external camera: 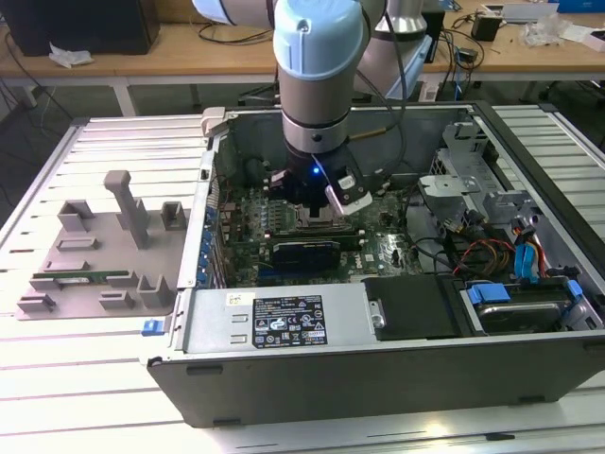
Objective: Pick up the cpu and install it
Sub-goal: 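Install the second cpu locking lever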
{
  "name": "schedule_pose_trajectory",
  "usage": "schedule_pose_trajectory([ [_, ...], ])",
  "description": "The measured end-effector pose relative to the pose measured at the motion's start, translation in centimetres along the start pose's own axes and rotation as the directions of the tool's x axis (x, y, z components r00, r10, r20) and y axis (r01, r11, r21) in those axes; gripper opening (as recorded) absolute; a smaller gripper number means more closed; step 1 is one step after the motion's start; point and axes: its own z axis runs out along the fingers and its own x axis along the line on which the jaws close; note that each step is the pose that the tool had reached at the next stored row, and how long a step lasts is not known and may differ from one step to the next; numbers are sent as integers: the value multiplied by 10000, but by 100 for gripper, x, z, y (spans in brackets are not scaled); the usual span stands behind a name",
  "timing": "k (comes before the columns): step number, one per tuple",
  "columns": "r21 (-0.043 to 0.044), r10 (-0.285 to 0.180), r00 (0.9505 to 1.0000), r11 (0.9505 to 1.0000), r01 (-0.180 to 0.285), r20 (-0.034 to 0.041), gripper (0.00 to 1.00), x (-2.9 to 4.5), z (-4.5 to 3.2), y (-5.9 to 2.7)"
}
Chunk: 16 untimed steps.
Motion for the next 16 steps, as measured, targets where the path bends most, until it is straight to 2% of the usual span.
schedule_pose_trajectory([
  [1, 29, 3, 10000, 10000, -3, 3, 11, -3, 5, 21],
  [3, 191, 19, 10000, 9998, -19, 18, 11, -20, 19, 75],
  [6, 380, 35, 10000, 9993, -36, 35, 11, -37, 33, 129],
  [7, 410, 44, 10000, 9991, -46, 39, 11, -46, 43, 167],
  [9, 436, 48, 10000, 9990, -50, 41, 11, -60, 50, 196],
  [16, 436, 50, 10000, 9990, -52, 42, 11, -67, 51, 197],
])
